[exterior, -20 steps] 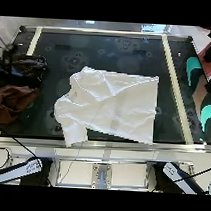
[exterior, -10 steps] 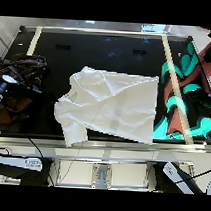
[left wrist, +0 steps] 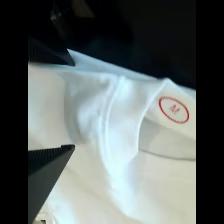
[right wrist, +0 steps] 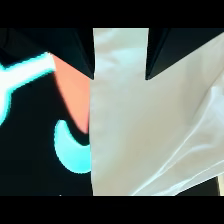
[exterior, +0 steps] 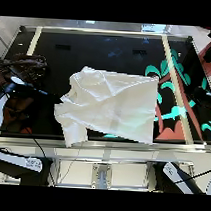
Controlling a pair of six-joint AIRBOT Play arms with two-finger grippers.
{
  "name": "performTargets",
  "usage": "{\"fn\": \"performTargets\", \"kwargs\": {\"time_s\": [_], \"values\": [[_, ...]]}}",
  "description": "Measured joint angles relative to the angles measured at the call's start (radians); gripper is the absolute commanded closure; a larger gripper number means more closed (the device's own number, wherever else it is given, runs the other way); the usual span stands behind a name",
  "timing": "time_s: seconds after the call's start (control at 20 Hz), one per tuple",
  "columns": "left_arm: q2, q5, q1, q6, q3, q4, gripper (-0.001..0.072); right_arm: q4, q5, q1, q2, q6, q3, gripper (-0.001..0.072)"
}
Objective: Fold the shirts.
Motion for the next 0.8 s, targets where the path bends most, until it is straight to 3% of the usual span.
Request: {"fn": "performTargets", "kwargs": {"time_s": [0.05,0.1,0.15,0.5,0.7,0.75,0.8], "values": [[-0.004,0.0,-0.015,0.004,0.0,0.0,0.0309,0.002,0.006,0.0,0.0,0.0,0.0,0.0329],[-0.008,0.0,-0.029,0.005,0.0,0.002,0.0548,0.002,0.019,0.0,0.0,0.0,0.0,0.033],[-0.01,0.0,-0.04,0.005,0.0,0.002,0.0692,-0.002,0.037,0.0,0.0,-0.001,-0.002,0.0329],[-0.017,-0.012,-0.065,0.002,0.0,0.004,0.0693,-0.181,0.271,0.0,0.0,0.103,-0.215,0.0329],[-0.017,-0.024,-0.067,-0.005,0.0,0.005,0.0694,-0.217,0.33,0.0,-0.001,0.155,-0.381,0.032],[-0.017,-0.031,-0.067,-0.005,0.0,0.005,0.0694,-0.22,0.331,0.001,-0.001,0.169,-0.418,0.0229],[-0.017,-0.035,-0.067,-0.005,0.0,0.005,0.0694,-0.223,0.331,0.001,-0.002,0.179,-0.449,0.0198]]}}
